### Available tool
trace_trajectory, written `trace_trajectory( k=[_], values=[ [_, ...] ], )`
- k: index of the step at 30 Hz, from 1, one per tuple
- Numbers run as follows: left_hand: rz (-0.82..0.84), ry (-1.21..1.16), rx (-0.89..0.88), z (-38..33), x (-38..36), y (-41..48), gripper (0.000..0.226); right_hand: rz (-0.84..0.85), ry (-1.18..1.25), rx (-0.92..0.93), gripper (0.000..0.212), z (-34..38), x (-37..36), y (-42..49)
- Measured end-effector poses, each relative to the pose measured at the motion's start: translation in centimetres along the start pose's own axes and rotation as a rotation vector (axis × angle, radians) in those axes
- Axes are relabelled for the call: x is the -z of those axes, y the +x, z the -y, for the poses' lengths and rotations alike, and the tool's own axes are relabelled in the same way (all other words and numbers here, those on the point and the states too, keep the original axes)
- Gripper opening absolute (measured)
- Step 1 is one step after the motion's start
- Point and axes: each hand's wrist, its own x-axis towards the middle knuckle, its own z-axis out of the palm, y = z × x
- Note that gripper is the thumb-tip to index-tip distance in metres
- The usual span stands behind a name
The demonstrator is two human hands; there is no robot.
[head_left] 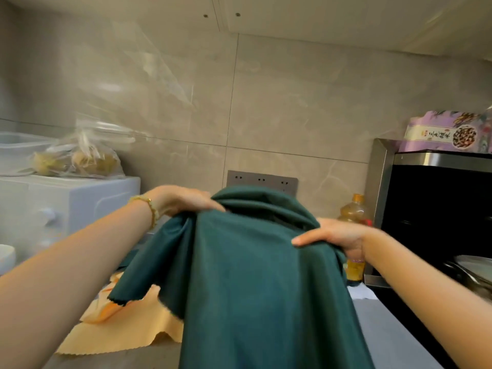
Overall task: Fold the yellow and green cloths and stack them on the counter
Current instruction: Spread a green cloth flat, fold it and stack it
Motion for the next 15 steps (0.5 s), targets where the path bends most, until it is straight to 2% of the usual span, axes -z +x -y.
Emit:
trace_trajectory(
  k=[4, 7, 9, 11, 13, 15],
  values=[
    [0.064, 0.192, 0.09, 5.4, -2.5, 5.1, 0.061, 0.03, -0.053, -0.166, 0.04, -6.3, 0.0, 3.8],
    [0.035, 0.632, 0.196, 8.7, -3.6, 8.3, 0.069, 0.073, -0.085, -0.284, 0.049, -9.8, 1.0, 6.6],
    [0.009, 0.791, 0.238, 9.7, -3.5, 9.9, 0.066, 0.13, -0.148, -0.377, 0.054, -10.7, 2.2, 7.7],
    [-0.045, 0.829, 0.205, 9.8, -3.4, 11.1, 0.058, 0.158, -0.284, -0.448, 0.048, -10.9, 3.5, 8.4],
    [-0.202, 0.913, 0.101, 9.4, -3.4, 12.3, 0.053, 0.056, -0.451, -0.416, 0.043, -10.6, 4.3, 9.0],
    [-0.43, 1.038, -0.019, 9.1, -4.4, 13.4, 0.058, -0.25, -0.644, -0.279, 0.055, -10.9, 4.8, 9.8]
  ],
)
